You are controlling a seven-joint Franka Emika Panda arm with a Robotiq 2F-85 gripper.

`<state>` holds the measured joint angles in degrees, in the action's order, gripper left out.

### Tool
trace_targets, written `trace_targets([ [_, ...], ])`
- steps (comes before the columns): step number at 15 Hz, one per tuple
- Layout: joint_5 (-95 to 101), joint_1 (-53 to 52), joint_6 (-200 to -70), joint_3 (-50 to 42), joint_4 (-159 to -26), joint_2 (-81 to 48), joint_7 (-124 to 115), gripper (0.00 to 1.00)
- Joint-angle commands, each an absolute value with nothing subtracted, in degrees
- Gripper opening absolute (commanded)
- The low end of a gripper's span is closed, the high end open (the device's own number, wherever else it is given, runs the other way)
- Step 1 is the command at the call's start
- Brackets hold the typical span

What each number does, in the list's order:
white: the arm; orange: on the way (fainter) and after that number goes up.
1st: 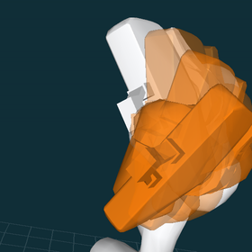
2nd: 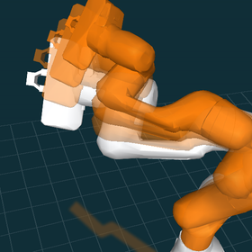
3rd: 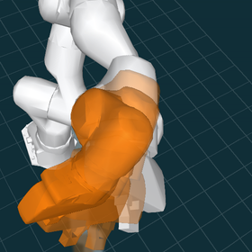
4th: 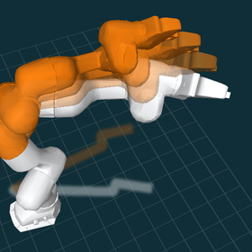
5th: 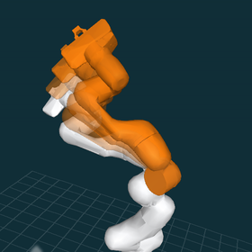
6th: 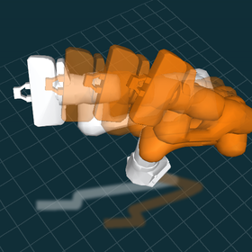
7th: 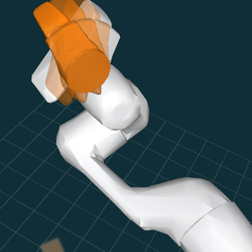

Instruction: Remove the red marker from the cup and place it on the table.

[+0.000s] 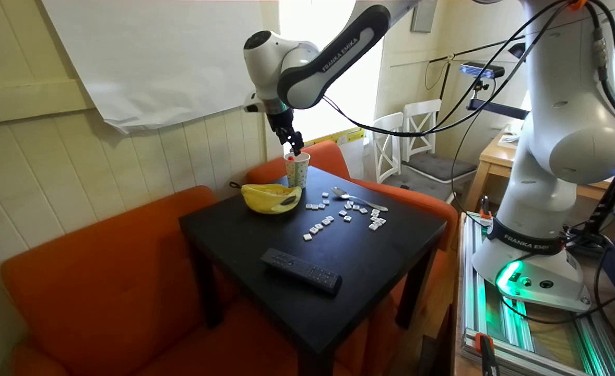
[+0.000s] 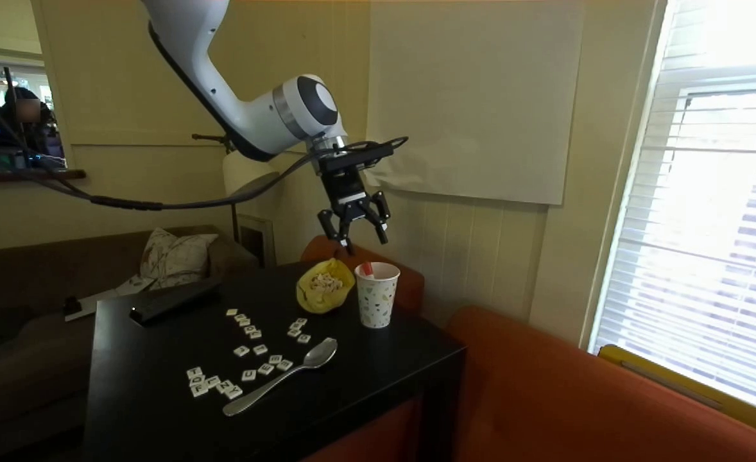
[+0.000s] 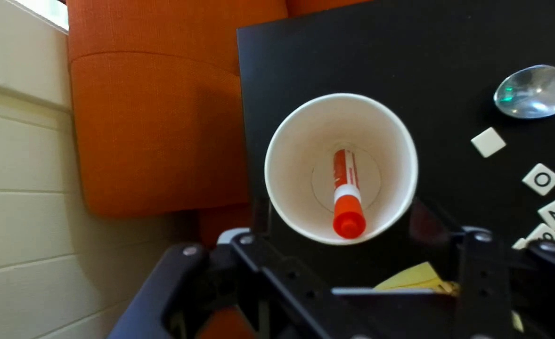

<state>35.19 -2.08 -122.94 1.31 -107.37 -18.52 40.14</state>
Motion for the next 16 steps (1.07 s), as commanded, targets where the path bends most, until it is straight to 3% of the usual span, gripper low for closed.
trace_targets([
  [1,33.49,-1.15,-122.43,1.86,-106.49,-18.97,41.78,0.76],
  [3,33.09,-1.03,-122.36,2.01,-106.28,-19.15,42.18,0.73],
  [8,31.74,-0.93,-121.71,2.26,-105.76,-19.81,43.7,0.56],
  [16,30.33,-0.55,-123.09,1.95,-105.38,-21.33,47.59,0.5],
])
